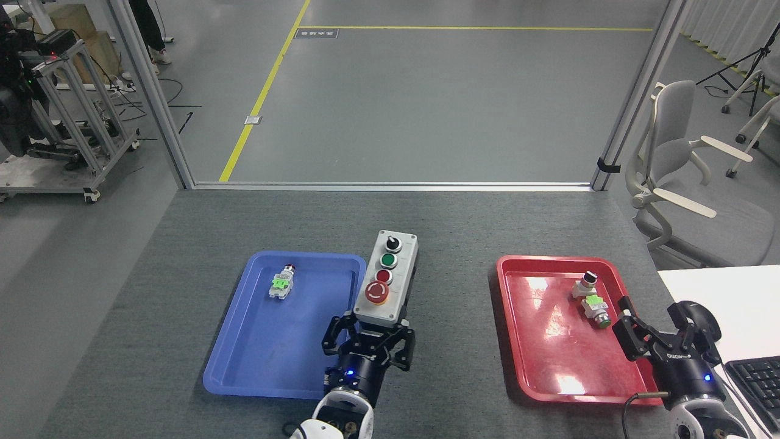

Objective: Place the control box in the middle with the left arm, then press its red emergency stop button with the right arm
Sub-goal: 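Carry the control box with the left gripper to the table middle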

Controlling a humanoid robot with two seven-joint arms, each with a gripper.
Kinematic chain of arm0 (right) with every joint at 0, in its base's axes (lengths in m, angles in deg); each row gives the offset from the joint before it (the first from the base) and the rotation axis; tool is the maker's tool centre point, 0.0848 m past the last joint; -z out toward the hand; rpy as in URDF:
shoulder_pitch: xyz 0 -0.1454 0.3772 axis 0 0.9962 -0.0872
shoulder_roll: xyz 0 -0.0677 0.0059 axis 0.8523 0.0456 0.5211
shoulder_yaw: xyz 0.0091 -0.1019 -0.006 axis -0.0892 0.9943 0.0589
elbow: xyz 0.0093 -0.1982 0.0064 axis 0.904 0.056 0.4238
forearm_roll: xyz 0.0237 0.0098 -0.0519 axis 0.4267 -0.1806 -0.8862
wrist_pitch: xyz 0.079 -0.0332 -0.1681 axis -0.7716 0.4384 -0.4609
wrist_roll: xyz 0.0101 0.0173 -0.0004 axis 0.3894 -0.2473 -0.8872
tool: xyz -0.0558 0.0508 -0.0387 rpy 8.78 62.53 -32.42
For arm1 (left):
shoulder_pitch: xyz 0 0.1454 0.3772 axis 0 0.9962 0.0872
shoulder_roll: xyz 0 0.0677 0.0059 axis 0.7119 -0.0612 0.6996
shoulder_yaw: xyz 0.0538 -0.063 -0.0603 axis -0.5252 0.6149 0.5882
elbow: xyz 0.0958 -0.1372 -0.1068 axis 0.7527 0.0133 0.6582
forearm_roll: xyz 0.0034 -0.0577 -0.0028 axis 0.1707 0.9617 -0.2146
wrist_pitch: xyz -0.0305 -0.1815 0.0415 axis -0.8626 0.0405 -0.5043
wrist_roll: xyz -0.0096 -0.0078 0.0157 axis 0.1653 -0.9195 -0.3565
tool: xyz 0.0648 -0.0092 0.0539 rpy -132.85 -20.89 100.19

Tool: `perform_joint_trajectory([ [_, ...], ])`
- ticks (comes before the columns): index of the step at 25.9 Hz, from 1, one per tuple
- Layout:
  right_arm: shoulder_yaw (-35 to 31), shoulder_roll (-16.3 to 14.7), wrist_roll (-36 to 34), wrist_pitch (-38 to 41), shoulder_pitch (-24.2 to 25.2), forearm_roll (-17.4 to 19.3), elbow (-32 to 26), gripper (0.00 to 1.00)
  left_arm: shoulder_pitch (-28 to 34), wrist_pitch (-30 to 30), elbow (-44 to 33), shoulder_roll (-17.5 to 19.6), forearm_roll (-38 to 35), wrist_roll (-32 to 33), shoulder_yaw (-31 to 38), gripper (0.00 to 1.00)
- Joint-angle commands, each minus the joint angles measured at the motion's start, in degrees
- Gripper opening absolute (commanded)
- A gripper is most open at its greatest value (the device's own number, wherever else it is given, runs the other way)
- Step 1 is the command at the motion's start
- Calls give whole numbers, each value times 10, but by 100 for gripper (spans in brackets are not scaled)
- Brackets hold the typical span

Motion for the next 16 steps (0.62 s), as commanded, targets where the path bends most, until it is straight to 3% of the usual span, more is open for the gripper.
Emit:
perform_joint_trajectory([
  [1, 0, -1, 0, 0, 0, 0, 0, 100, -15, -43, 18, -2, 51, 11, -78, 0],
  [4, -1, -6, 0, 0, -1, 0, 0, 100, -15, -60, 42, -2, 72, 14, -106, 0],
  [8, -1, -6, 0, -1, -1, 0, 0, 100, -15, -165, 49, -2, 125, 13, -162, 0],
  [16, 0, -8, 0, 0, -1, 0, 0, 100, -15, -284, 50, -2, 140, 13, -211, 0],
])
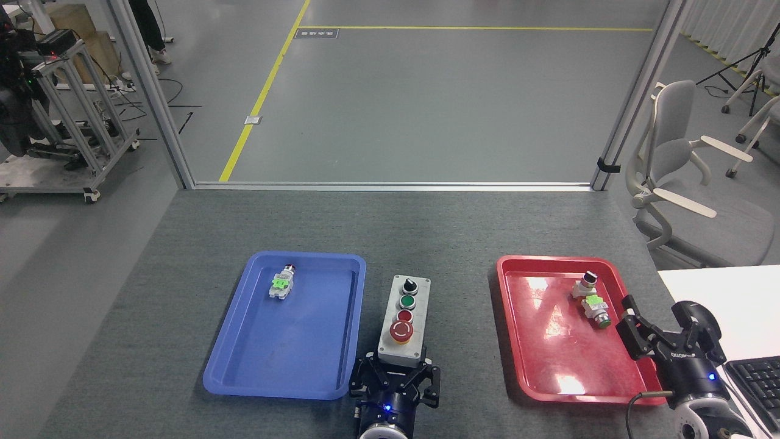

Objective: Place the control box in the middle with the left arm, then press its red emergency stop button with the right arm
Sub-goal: 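Carry the control box with the left gripper to the table middle, then open the left gripper and withdraw it from the control box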

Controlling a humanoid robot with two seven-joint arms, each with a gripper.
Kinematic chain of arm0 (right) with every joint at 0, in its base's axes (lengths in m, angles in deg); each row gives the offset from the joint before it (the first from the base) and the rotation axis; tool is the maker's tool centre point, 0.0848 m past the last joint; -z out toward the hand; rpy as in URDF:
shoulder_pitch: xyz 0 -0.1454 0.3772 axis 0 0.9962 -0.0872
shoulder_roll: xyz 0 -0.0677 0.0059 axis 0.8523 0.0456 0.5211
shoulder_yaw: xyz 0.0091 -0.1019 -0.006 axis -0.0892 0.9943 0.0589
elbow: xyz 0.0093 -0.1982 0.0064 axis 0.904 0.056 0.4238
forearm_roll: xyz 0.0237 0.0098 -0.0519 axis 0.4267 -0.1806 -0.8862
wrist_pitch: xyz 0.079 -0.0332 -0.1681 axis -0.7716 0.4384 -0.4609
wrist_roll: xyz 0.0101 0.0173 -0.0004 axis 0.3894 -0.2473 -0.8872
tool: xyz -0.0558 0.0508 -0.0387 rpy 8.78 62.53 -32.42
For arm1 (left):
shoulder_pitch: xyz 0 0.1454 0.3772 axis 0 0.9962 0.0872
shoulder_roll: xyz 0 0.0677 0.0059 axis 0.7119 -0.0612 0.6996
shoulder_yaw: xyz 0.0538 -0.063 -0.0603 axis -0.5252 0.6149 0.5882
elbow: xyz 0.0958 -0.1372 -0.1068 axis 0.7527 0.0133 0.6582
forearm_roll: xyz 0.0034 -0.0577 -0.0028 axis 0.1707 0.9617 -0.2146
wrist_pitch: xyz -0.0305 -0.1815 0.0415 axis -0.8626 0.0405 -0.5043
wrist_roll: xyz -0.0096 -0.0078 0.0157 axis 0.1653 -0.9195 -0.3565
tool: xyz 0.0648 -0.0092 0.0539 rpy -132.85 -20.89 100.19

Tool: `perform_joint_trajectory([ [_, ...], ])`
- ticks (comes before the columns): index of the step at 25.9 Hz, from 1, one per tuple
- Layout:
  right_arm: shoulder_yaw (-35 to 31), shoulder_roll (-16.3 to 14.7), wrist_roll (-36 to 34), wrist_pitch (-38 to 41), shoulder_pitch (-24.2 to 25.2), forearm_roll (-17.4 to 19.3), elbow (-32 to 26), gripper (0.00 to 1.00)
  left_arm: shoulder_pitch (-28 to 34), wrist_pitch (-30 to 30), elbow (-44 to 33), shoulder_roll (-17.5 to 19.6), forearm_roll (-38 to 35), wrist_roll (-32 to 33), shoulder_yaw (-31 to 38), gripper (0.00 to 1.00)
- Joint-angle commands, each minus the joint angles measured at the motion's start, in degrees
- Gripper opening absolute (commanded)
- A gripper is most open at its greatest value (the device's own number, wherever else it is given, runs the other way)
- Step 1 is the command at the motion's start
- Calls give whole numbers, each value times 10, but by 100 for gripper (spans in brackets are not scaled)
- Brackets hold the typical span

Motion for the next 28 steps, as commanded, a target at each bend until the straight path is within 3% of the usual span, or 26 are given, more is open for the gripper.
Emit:
perform_joint_trajectory([
  [1, 0, 0, 0, 0, 0, 0, 0, 100, 0, -46, 2, 0, 4, -2, -20, 0],
  [10, 0, 0, -1, -3, -3, 0, 0, 100, 0, -3, 31, 0, 17, -8, -22, 0],
  [19, -1, -1, -1, -3, -5, -1, 0, 100, 0, 0, 35, 1, 25, -37, -22, 2],
  [20, -1, 0, -2, -1, -6, 0, 0, 100, -1, 0, 35, 1, 29, -39, -22, 11],
  [21, -1, -1, -2, 0, -5, 0, 0, 100, 0, 0, 35, 1, 30, -40, -22, 34],
  [22, -1, -2, -2, 0, -5, 0, 0, 100, 0, 2, 35, 1, 31, -42, -22, 92],
  [24, -1, -2, -1, 0, -6, 0, 0, 100, 0, 10, 35, 1, 32, -60, -22, 100],
  [28, -1, -6, -1, 0, -5, 0, 0, 100, 0, 15, 34, 1, 31, -70, -22, 100],
])
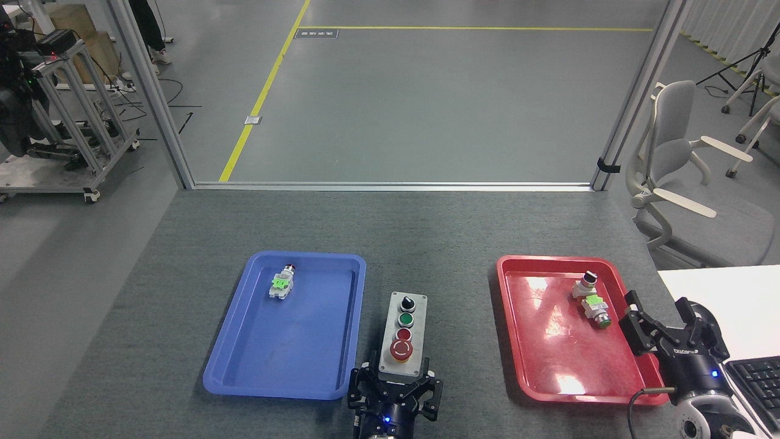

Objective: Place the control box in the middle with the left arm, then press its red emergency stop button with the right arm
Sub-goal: 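Open the left gripper and withdraw it from the control box, then move the right gripper over the control box's red button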

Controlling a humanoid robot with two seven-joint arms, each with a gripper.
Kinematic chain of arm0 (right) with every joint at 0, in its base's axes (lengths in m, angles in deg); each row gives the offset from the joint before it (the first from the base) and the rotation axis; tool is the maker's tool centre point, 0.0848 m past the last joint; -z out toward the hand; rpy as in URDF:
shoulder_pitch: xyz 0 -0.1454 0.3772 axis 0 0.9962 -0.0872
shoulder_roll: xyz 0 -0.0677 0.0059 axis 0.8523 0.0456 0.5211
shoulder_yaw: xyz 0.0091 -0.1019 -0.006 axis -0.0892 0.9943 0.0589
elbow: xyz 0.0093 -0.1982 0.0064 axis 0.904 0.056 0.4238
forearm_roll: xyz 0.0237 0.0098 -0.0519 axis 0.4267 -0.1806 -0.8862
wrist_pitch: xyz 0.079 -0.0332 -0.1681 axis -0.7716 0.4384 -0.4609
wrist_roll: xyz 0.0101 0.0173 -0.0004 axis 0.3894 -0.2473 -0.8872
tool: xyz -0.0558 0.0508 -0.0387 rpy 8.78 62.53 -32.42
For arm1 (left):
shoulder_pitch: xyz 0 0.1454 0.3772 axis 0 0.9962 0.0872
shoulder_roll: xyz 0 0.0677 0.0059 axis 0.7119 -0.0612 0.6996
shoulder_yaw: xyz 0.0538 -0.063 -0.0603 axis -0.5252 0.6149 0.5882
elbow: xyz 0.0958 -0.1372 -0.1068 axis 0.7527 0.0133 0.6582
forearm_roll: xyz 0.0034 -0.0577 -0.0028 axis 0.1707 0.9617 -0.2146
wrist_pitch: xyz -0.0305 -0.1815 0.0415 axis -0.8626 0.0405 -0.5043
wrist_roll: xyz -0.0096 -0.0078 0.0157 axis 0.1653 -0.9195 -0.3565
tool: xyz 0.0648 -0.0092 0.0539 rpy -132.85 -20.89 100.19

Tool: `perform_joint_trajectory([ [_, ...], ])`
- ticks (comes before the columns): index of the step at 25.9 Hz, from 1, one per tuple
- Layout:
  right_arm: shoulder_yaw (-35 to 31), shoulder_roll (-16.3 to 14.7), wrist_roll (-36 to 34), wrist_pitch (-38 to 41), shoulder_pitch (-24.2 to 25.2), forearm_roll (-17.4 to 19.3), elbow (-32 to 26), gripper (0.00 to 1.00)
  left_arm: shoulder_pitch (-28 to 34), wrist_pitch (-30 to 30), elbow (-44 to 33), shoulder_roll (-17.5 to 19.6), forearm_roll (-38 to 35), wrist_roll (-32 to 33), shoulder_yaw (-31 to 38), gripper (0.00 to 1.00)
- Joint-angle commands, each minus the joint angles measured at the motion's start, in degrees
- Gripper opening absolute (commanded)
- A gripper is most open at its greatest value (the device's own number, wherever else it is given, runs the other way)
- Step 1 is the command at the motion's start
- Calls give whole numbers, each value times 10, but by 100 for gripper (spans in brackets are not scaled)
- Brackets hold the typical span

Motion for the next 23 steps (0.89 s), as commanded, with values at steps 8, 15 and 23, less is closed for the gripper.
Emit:
perform_joint_trajectory([
  [8, 0, -10, 0, -4, -1, -1, 0, 100, 12, -2, -57, 4, -23, -30, -10, 100],
  [15, 17, -33, -6, -6, -18, -1, 2, 28, 65, 4, -225, 102, -66, -37, 69, 100],
  [23, 301, -15, 1, 41, -163, -1, 30, 0, 105, 167, -310, 226, -64, 43, 258, 100],
])
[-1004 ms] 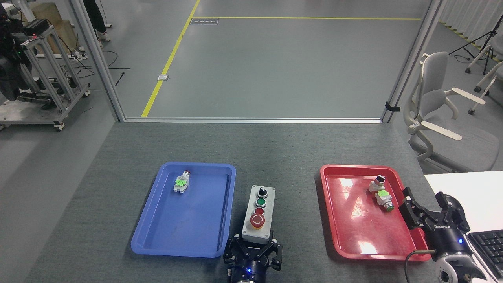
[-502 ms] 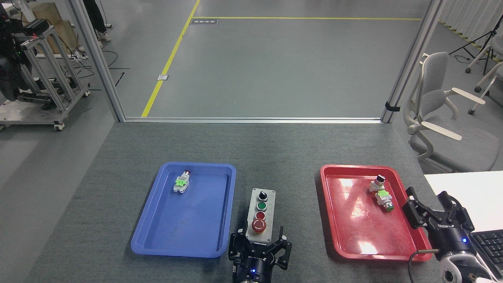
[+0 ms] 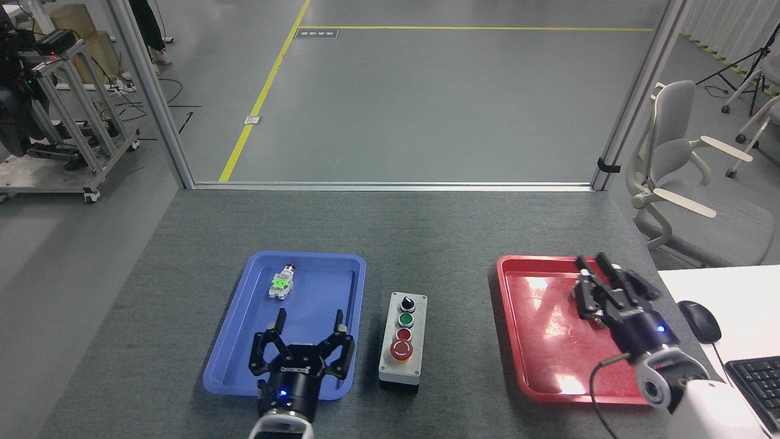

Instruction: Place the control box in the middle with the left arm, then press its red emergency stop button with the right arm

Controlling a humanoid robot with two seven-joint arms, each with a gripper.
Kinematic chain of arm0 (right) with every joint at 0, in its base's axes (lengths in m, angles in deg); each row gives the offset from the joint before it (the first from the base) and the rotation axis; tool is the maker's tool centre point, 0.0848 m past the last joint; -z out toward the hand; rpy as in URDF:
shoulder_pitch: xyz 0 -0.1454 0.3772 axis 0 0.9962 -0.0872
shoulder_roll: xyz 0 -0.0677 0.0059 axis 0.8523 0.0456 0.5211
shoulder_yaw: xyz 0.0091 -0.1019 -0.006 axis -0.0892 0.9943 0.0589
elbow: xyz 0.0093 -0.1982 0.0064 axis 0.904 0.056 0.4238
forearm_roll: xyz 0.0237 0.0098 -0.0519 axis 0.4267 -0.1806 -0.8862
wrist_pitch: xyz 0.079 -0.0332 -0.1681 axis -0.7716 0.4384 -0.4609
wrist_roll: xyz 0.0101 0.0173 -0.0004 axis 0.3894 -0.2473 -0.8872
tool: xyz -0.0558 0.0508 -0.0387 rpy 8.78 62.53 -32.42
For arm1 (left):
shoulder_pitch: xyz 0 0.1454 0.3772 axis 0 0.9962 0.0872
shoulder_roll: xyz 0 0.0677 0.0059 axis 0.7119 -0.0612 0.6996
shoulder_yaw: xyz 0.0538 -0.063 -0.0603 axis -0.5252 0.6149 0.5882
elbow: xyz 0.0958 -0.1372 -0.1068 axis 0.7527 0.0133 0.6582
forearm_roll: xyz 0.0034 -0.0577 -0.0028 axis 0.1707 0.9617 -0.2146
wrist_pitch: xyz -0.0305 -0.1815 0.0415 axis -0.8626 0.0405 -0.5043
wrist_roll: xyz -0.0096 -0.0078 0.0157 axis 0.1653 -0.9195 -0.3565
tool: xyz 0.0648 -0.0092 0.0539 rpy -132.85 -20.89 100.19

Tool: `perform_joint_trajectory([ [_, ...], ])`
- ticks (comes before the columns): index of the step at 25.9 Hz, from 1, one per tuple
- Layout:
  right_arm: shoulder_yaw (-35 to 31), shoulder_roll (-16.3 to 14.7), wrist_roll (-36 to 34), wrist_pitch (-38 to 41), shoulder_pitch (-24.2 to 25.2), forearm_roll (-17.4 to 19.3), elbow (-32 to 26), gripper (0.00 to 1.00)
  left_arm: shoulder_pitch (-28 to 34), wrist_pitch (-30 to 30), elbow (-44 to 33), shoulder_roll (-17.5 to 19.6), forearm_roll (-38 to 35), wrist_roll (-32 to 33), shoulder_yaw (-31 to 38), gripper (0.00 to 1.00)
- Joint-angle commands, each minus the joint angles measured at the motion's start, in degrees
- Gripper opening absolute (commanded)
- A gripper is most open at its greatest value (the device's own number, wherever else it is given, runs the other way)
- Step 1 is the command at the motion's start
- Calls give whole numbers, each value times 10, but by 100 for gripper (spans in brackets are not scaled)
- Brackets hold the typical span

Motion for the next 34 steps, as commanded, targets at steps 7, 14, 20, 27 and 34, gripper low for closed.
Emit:
perform_joint_trajectory([
  [7, 327, 110, 36, 8, -118, 0, 88, 0, 60, 249, -45, 49, 9, 75, 335, 100],
  [14, 372, 145, 86, 9, -112, 0, 108, 0, 61, 375, -16, 62, 11, 121, 395, 100],
  [20, 370, 146, 87, 9, -111, -1, 109, 0, 61, 383, -17, 59, 13, 122, 412, 100],
  [27, 372, 156, 87, 9, -111, -7, 129, 0, 61, 380, -14, 47, 7, 120, 407, 100],
  [34, 386, 160, 86, 9, -109, -5, 148, 0, 59, 374, -13, -13, -65, 121, 390, 99],
])
